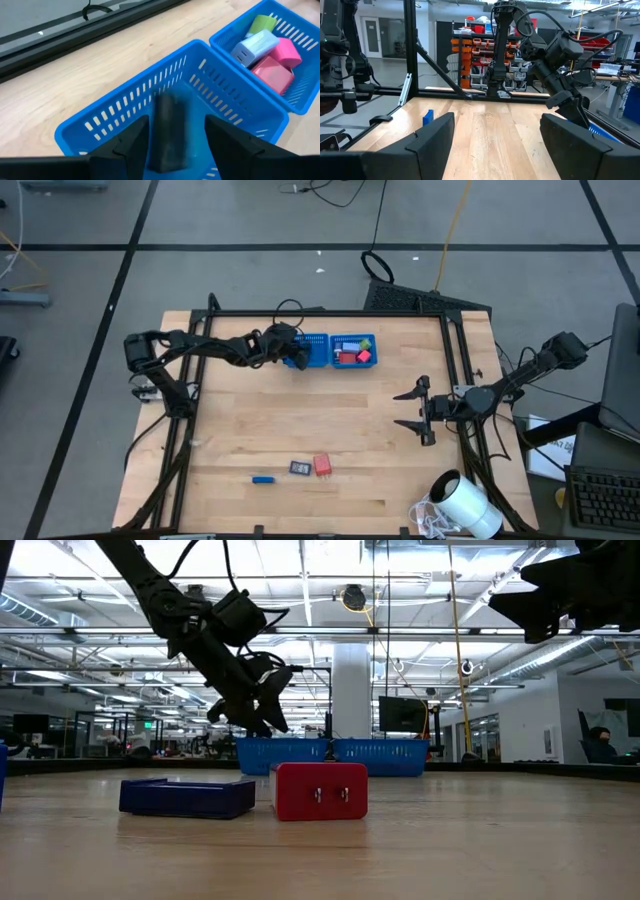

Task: Pick & Place Office items
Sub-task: Put the black timer into the right blue bin, then put the blue timer into the left blue bin

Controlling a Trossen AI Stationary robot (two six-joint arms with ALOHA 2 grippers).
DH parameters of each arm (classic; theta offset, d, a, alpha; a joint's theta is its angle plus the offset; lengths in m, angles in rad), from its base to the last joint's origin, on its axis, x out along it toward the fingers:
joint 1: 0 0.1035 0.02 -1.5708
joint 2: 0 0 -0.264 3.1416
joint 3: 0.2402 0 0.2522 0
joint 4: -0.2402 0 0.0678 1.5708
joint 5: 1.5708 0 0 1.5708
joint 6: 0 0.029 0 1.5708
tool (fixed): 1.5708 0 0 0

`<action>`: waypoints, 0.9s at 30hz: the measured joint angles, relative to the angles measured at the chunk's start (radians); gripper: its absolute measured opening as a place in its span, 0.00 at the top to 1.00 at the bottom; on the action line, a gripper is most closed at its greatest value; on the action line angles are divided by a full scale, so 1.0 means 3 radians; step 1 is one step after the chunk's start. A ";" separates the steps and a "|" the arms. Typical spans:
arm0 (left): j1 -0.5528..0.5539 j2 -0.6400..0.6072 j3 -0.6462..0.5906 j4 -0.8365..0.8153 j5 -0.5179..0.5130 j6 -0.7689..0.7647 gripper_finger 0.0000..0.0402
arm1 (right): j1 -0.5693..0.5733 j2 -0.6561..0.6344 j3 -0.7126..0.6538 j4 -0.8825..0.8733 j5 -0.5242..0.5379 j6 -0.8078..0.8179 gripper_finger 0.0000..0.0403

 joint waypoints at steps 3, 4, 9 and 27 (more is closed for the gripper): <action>0.0000 -0.0001 0.0000 0.0001 0.0000 0.0003 0.53 | 0.0000 0.0000 0.0000 -0.0001 0.0000 0.0000 0.30; -0.0001 -0.0001 0.0000 0.0001 0.0000 0.0003 0.53 | 0.0000 0.0000 0.0000 -0.0001 0.0000 0.0000 0.30; 0.0000 -0.0014 0.0000 0.0002 0.0015 0.0096 0.58 | 0.0000 0.0000 0.0000 -0.0001 0.0000 0.0000 0.30; -0.0439 -0.0942 0.0000 0.0020 0.1651 0.0074 0.68 | 0.0000 0.0001 0.0000 -0.0001 0.0000 0.0001 0.30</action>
